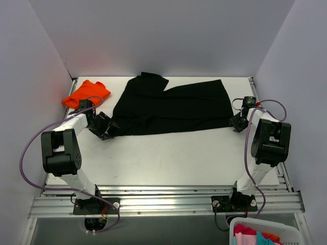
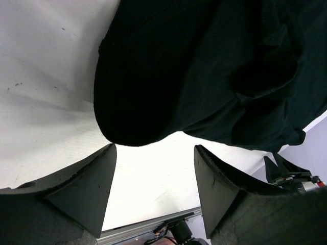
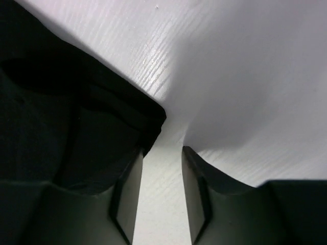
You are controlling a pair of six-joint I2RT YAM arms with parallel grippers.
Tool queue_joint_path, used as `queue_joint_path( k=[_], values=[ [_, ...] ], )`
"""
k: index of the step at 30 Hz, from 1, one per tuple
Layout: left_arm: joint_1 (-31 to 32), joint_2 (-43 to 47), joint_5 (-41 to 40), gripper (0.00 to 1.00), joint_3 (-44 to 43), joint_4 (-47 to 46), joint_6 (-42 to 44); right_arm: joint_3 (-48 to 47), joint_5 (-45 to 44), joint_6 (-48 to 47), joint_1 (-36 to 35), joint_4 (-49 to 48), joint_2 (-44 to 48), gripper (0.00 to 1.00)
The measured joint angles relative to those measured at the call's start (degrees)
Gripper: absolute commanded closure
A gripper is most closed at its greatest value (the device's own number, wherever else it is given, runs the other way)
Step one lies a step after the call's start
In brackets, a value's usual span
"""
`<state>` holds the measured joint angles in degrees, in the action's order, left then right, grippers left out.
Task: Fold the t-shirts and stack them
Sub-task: Fold the tshirt
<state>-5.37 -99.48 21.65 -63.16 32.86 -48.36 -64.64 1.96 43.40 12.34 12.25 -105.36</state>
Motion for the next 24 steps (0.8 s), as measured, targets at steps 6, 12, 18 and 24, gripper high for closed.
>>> queue_joint_path(
  k=[6, 12, 18, 24],
  values=[
    [0.9, 0.0, 0.0, 0.3, 0.6, 0.1, 0.6, -0.1, -0.8, 0.0, 0.0, -1.8, -0.6, 0.74],
    [1.7, 0.8, 0.0, 0.3, 2.8, 1.2, 1.0, -2.0, -1.8, 0.0, 0.0, -2.9, -2.4, 0.79],
    [2.1, 3.9, 0.0, 0.29, 3.7, 2.3, 1.9, -4.1, -2.0, -0.2, 0.0, -3.7, -4.2, 0.79],
    [2.4, 4.7, -0.5, 0.22, 4.0, 2.9, 2.6, -4.4, -2.2, -0.5, 0.0, -4.2, -4.7, 0.99]
  ],
)
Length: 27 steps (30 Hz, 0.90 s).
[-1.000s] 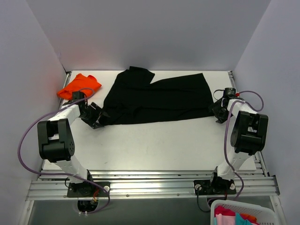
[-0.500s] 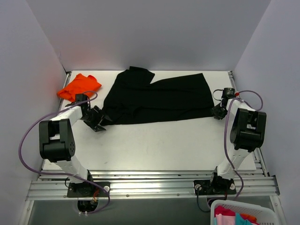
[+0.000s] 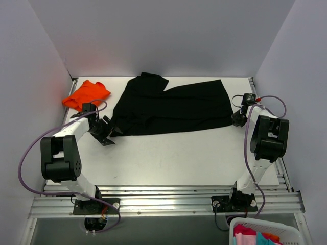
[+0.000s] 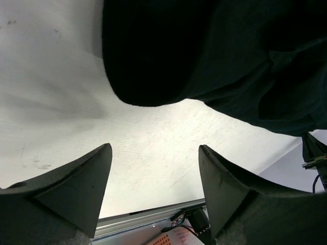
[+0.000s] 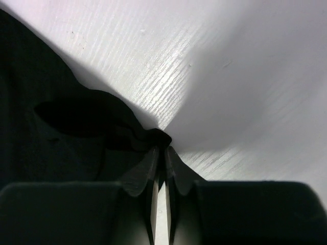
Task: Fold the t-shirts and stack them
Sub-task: Fold the tshirt
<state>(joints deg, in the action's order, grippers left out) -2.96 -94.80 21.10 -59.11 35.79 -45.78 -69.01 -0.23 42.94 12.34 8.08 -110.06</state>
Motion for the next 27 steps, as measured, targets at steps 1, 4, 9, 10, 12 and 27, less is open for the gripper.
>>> queue_joint_path(
  k=[1, 4, 9, 10, 12, 27],
  values=[
    [0.0, 0.1, -0.3, 0.19, 0.3, 0.1, 0.0, 0.0, 0.0, 0.0, 0.0, -0.3, -0.1, 1.0],
    [0.0, 0.2, -2.0, 0.13, 0.6, 1.3, -0.2, 0.0, 0.0, 0.0, 0.0, -0.4, -0.1, 1.0],
    [0.1, 0.3, -5.5, 0.12, 0.6, 1.9, -0.9, 0.0, 0.0, -0.2, 0.0, -0.4, -0.1, 1.0],
    [0.2, 0.3, -6.2, 0.12, 0.6, 1.8, -1.2, 0.0, 0.0, -0.3, 0.0, -0.4, -0.1, 1.0],
    [0.3, 0.2, -7.6, 0.12, 0.6, 1.6, -1.8, 0.0, 0.1, -0.5, 0.0, -0.4, -0.1, 1.0],
    [0.4, -9.9, -10.8, 0.14, -7.4, -0.3, -5.1, 0.0, 0.0, -1.0, 0.0, -0.4, -0.1, 1.0]
  ],
)
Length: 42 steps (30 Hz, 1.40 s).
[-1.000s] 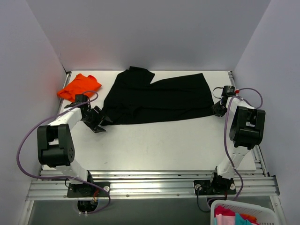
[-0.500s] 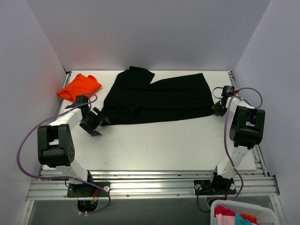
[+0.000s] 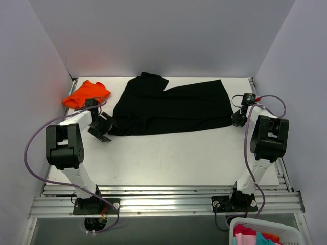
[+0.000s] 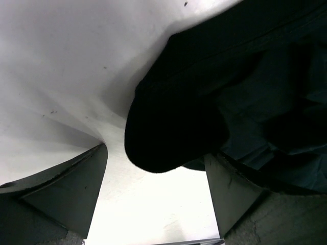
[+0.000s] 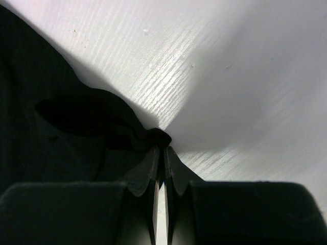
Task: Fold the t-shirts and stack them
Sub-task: Fold the tshirt
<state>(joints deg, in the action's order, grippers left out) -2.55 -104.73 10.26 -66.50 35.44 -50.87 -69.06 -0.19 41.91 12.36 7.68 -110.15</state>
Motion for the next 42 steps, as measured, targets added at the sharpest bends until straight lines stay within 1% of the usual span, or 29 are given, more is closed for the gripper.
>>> queue_joint_path(
  k=[2, 4, 6, 7, 10, 12, 13, 14, 16, 24, 28, 33, 37, 42],
  values=[
    [0.1, -0.6, 0.0, 0.15, -0.7, -0.2, -0.2, 0.0, 0.0, 0.0, 0.0, 0.0, 0.0, 1.0],
    [0.2, -1.3, 0.0, 0.21, -1.6, -0.1, -0.6, 0.0, 0.0, 0.0, 0.0, 0.0, 0.0, 1.0],
    [0.2, -2.3, 0.0, 0.3, -2.5, -0.2, -0.8, 0.0, 0.0, 0.0, 0.0, 0.0, 0.0, 1.0],
    [0.2, -2.8, 0.0, 0.39, -3.0, -0.1, -1.0, 0.0, 0.0, 0.0, 0.0, 0.0, 0.0, 1.0],
    [0.2, -4.2, 0.0, 0.48, -4.2, -0.4, -1.0, 0.1, 0.0, 0.0, 0.1, -0.1, 0.1, 1.0],
    [0.2, -4.8, 0.0, 0.68, -4.7, -0.5, -1.2, 0.3, 0.0, 0.0, 0.1, -0.3, 0.2, 1.0],
    [0.2, -5.1, -0.2, 0.76, -4.8, -0.8, -1.2, 0.5, 0.0, 0.0, 0.2, -0.4, 0.3, 1.0],
    [0.2, -5.6, -0.3, 0.89, -5.0, -0.9, -1.0, 0.7, 0.0, 0.0, 0.3, -0.5, 0.4, 1.0],
    [0.2, -6.1, -0.1, 0.97, -5.6, -0.9, -1.0, 1.1, 0.0, 0.0, 0.6, -0.5, 0.8, 1.0],
    [0.2, -7.0, 0.1, 0.98, -7.0, -0.9, -0.5, 3.1, 0.0, -1.0, 2.2, 0.7, 2.7, 1.0],
    [0.3, -5.3, -0.4, 0.98, -5.0, -1.0, 0.0, 5.1, 0.0, -1.9, 3.7, 2.7, 5.0, 1.0],
    [0.3, 1.1, -0.7, 0.98, 1.0, 0.9, 0.2, 7.5, 0.3, -3.4, 6.6, 7.0, 10.0, 1.0],
    [0.4, 9.3, -0.4, 0.98, 6.4, 3.2, 0.0, 8.6, 0.6, -4.7, 8.7, 10.8, 15.2, 1.0],
    [0.4, 18.6, -0.4, 0.98, 11.1, 6.2, -0.2, 11.3, 0.0, -5.7, 9.1, 14.4, 22.4, 1.0]
  ],
)
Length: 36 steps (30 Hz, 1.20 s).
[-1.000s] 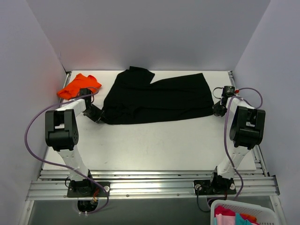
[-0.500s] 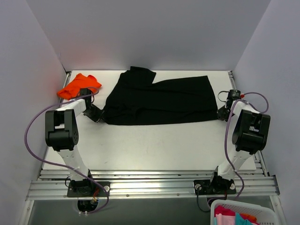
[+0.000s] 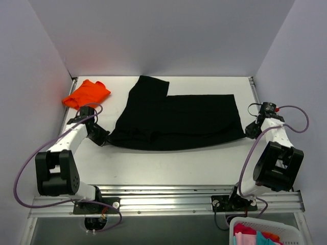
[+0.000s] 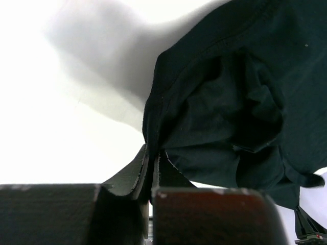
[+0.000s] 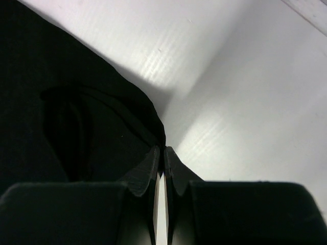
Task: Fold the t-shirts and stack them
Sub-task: Fold the tshirt
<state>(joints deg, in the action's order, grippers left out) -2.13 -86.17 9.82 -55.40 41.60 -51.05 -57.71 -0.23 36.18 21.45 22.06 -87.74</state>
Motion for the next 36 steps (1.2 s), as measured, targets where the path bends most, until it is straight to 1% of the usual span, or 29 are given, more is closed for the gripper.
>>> queue_joint_path(
  k=[3, 5, 6, 8, 9, 10, 11, 13, 14, 15, 19, 21, 23, 27, 32, 36],
  values=[
    [0.0, 3.8, -0.1, 0.97, 2.4, 1.6, 0.0, 2.8, -0.8, -0.4, 0.0, 1.4, 3.3, 1.0],
    [0.0, 6.1, -0.2, 0.94, 4.2, 2.9, 0.0, 5.2, -1.2, -0.5, 0.0, 2.0, 4.6, 1.0],
    [0.0, 7.1, -0.2, 0.82, 5.1, 3.4, 0.0, 6.1, -1.4, -0.5, 0.0, 2.6, 5.0, 1.0],
    [0.0, 8.7, -0.4, 0.61, 6.5, 4.8, 0.2, 7.4, -1.8, -0.5, 0.2, 3.7, 5.3, 0.98],
    [0.0, 9.2, -0.5, 0.37, 7.0, 5.5, 0.2, 7.8, -2.2, -0.6, 0.3, 4.2, 5.4, 0.93],
    [-0.1, 9.7, -0.7, 0.28, 7.5, 6.0, 0.5, 7.9, -2.6, -0.6, 0.3, 4.8, 5.6, 0.85],
    [-0.2, 10.2, -0.7, 0.21, 7.8, 6.5, 0.2, 8.0, -3.0, -0.5, 0.3, 5.5, 5.9, 0.59],
    [-0.2, 11.5, -1.1, 0.15, 8.4, 7.8, 0.2, 8.0, -4.4, -0.2, 0.2, 6.4, 6.7, 0.36],
    [-0.2, 12.1, -1.4, 0.15, 8.4, 8.4, 0.2, 8.0, -5.2, -0.1, 0.2, 6.9, 7.1, 0.18],
    [-0.2, 12.5, -1.7, 0.15, 8.3, 8.9, 0.2, 8.0, -5.9, 0.2, 0.2, 7.3, 7.4, 0.14],
    [-0.3, 12.8, -2.6, 0.16, 6.1, 11.0, 0.4, 7.7, -7.8, 0.3, 0.2, 8.8, 7.7, 0.13],
    [-0.3, 12.3, -2.5, 0.18, 3.8, 11.0, 0.4, 7.2, -8.2, 0.4, 0.2, 9.4, 7.7, 0.13],
    [-0.3, 10.8, -1.9, 0.23, 1.2, 9.9, 0.1, 6.5, -8.3, 0.7, 0.2, 9.5, 7.7, 0.13],
    [0.6, 6.1, -0.6, 0.27, -2.5, 6.4, -1.1, 5.1, -8.3, 1.0, 0.2, 9.6, 7.5, 0.13],
    [5.9, -1.4, -0.7, 0.31, -8.2, 2.8, -1.6, 3.5, -7.8, 1.2, 0.2, 9.4, 7.0, 0.13],
    [10.5, -3.9, -0.8, 0.34, -9.2, -0.3, -2.4, 2.9, -7.4, 1.3, 0.2, 9.4, 6.5, 0.13]
  ],
)
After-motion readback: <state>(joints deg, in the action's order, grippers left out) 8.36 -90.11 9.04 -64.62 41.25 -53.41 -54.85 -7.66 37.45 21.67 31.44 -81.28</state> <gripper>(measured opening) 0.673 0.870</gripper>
